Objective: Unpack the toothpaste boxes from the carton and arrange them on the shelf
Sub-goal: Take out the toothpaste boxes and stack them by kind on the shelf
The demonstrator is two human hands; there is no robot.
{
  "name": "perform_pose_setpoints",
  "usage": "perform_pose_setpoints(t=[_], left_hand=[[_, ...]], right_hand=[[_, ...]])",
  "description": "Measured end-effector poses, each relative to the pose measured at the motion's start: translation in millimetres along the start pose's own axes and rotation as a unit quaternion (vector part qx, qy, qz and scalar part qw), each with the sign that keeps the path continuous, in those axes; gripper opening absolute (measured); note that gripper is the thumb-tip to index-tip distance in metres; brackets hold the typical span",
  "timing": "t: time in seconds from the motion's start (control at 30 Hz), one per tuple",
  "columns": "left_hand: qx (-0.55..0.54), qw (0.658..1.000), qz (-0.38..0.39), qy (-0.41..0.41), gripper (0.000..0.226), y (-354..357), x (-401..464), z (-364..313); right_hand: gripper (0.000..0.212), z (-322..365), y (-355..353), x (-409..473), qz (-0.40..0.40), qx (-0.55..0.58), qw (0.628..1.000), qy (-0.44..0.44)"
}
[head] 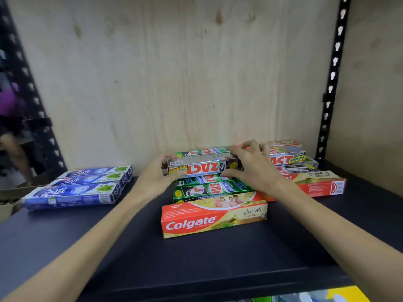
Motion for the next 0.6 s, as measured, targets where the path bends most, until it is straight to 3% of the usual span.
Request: perform_pose_setpoints(t=[0.27, 0.6], left_hand=[[-0.039, 0.999, -0.002, 0.004, 0.032, -26, -62, -28], [0.025, 0.997, -0.003, 0.076, 0.052, -22, -166, -71]], right_hand=[[0.071, 12, -29, -42, 0.044, 0.049, 0.998, 0.011], [0.078, 6, -72, -139, 0.111, 0.120, 0.986, -0.014]])
Point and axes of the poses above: each hand's wrist, its own x-axis towards the middle knuckle, its own y-axis out of the palm, z = x × y, the point moved 9 cm from there along x, towards the middle knuckle, and after that the axes turned 10 degrees about y, right-handed, at the moved point
